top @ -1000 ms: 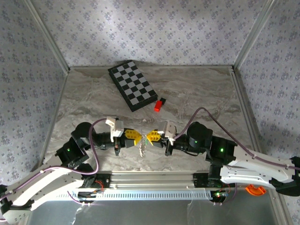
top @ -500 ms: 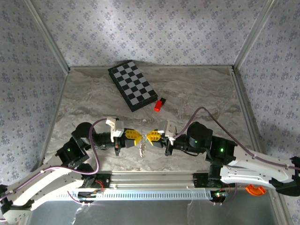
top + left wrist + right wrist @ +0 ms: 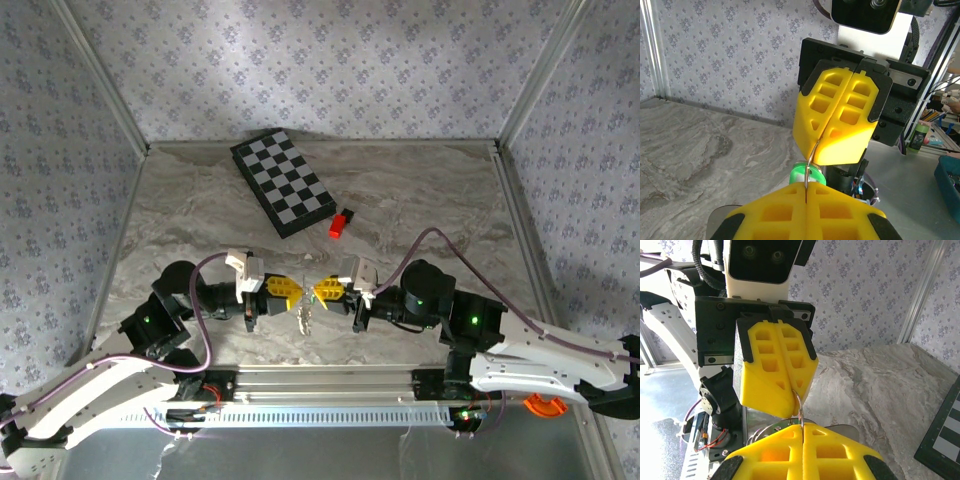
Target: Put the keys on the keyring
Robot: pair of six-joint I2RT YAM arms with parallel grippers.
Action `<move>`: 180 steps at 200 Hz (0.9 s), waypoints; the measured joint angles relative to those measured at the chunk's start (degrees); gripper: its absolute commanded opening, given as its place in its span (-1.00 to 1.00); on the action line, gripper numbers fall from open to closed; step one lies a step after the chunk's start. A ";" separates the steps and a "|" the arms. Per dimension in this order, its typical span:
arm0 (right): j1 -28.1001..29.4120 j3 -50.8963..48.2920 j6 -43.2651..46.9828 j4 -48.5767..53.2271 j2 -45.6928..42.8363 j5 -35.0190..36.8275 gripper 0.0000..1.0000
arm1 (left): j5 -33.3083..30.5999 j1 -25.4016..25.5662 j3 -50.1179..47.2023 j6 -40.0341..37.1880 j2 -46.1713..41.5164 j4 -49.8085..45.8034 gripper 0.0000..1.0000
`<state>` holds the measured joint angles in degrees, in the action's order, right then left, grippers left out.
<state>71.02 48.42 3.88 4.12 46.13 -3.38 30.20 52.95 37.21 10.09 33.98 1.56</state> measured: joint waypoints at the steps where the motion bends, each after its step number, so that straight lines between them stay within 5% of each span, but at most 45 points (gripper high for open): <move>1: 0.00 0.00 0.00 0.00 0.00 0.00 -1.00 | 0.00 0.00 0.00 0.00 0.00 0.00 -1.00; 180: 0.00 0.00 -0.02 -0.90 2.03 -1.51 -1.00 | 0.00 0.00 -0.11 -0.02 0.20 -0.90 -1.00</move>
<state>71.02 48.42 3.86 3.22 48.16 -4.89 30.20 52.95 37.10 10.07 34.17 0.67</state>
